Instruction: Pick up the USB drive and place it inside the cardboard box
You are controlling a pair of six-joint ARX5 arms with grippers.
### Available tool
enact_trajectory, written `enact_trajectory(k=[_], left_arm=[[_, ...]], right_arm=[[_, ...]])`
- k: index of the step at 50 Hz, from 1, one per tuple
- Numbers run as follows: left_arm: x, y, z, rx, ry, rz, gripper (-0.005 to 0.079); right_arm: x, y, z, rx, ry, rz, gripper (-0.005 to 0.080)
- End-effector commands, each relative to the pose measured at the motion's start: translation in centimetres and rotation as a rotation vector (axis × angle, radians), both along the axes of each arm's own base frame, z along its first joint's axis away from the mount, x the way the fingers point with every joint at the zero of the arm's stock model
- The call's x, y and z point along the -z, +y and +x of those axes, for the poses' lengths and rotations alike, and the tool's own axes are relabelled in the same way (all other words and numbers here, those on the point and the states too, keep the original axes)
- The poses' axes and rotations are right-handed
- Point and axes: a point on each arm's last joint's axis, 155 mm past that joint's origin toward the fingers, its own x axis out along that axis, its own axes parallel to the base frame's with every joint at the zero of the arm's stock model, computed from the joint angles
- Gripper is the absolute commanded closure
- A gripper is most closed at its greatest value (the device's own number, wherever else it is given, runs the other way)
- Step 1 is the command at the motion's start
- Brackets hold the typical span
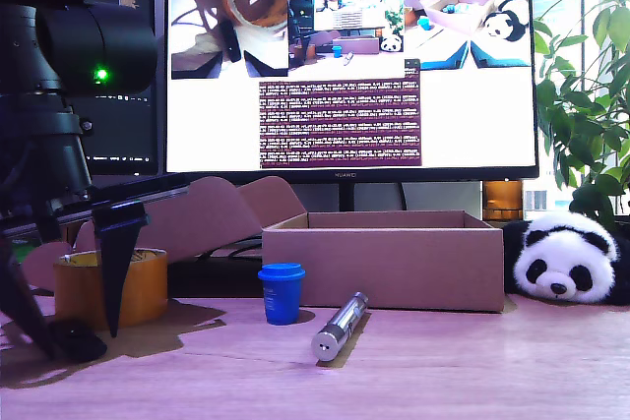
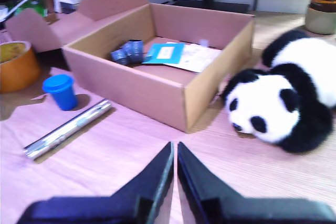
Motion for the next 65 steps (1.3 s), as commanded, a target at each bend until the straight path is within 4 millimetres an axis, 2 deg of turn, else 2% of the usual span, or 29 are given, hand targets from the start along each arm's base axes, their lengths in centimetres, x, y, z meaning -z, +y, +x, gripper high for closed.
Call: enact_trajectory(k=[1, 19, 34, 54, 60, 65], left_arm=[[0.5, 0.0, 0.0, -0.001, 0.015, 0.012, 0.046], [0.7, 0.4, 0.3, -0.012, 0.005, 0.031, 0.0465], [0.7, 0.7, 0.1, -0.015, 0.016, 0.039, 0.0551], [1.2, 1.5, -1.9, 0.089, 0.089, 0.084, 0.0613], [1.3, 1.8, -2.9, 0.148, 0.123, 0.1, 0.0642], [1.3, 1.6, -3.6, 0.263, 0.14, 0.094, 0.0684]], right_arm=[[0.6, 0.1, -0.1, -0.008, 0.011, -0.008, 0.0765], [0.6, 0.2, 0.0, -0.007, 0.008, -0.006, 0.0765], [0.5, 0.2, 0.0, -0.007, 0.007, -0.006, 0.0765], [0.5, 0.1, 0.0, -0.005, 0.007, -0.008, 0.0765], [0.5, 0.1, 0.0, -0.005, 0.004, -0.005, 0.0765], [0.3, 0.1, 0.0, -0.005, -0.001, -0.003, 0.0765]])
